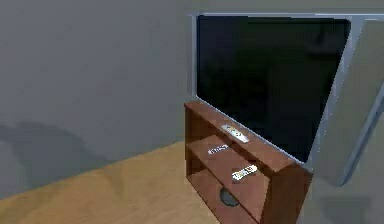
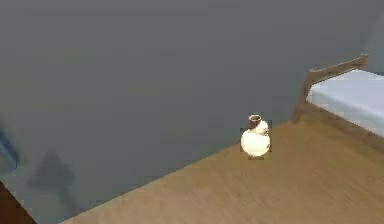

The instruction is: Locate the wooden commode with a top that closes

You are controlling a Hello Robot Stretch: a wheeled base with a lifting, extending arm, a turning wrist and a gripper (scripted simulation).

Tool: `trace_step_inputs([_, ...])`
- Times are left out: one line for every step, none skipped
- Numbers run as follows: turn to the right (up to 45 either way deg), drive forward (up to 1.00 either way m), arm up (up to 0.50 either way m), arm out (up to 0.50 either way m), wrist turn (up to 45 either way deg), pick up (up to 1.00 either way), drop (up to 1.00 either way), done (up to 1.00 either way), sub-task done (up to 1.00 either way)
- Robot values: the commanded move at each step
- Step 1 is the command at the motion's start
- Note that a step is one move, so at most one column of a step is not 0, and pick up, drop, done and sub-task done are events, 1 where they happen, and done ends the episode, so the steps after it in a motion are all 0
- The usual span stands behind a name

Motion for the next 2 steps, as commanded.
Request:
trace_step_inputs([-45.0,0.0,0.0,0.0,0.0,0.0,0.0,0.0,0.0])
trace_step_inputs([-45.0,0.0,0.0,0.0,0.0,0.0,0.0,0.0,0.0])
